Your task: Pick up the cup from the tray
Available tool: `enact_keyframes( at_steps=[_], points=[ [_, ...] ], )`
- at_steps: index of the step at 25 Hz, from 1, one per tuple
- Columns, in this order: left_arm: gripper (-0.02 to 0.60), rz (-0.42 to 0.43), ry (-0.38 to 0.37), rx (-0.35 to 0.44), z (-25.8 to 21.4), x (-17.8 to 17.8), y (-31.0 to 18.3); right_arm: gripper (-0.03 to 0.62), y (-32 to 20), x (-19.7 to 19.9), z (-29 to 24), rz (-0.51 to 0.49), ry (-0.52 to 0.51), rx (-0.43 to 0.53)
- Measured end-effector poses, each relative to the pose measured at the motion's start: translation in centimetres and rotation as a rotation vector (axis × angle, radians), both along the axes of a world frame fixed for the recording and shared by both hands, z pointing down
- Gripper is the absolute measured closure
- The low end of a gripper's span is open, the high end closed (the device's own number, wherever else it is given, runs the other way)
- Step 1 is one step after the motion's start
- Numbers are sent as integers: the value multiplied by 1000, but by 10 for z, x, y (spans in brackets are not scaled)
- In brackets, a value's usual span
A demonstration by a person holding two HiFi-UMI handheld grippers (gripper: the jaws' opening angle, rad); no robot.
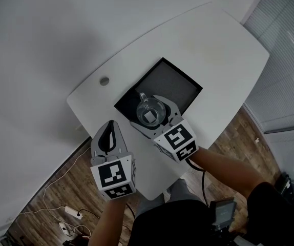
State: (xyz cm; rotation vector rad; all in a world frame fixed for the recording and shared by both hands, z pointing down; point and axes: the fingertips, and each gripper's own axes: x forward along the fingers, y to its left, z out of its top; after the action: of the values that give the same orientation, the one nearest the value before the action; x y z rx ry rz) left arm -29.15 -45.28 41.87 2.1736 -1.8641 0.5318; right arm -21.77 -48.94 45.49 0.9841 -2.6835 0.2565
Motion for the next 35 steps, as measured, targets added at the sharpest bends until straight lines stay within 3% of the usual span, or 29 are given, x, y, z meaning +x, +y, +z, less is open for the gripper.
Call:
enact_keyframes(
  at_steps=[13,23,35],
  points=[
    [581,35,-1,91,-42,16,-14,160,-21,10,-125,45,-208,119],
    [580,58,14,172,-89,26,-19,160,-24,21,-218,24,-290,217],
    [581,75,12,272,-114,15,-5,160,-4,22,-258,59,-339,303]
  ],
)
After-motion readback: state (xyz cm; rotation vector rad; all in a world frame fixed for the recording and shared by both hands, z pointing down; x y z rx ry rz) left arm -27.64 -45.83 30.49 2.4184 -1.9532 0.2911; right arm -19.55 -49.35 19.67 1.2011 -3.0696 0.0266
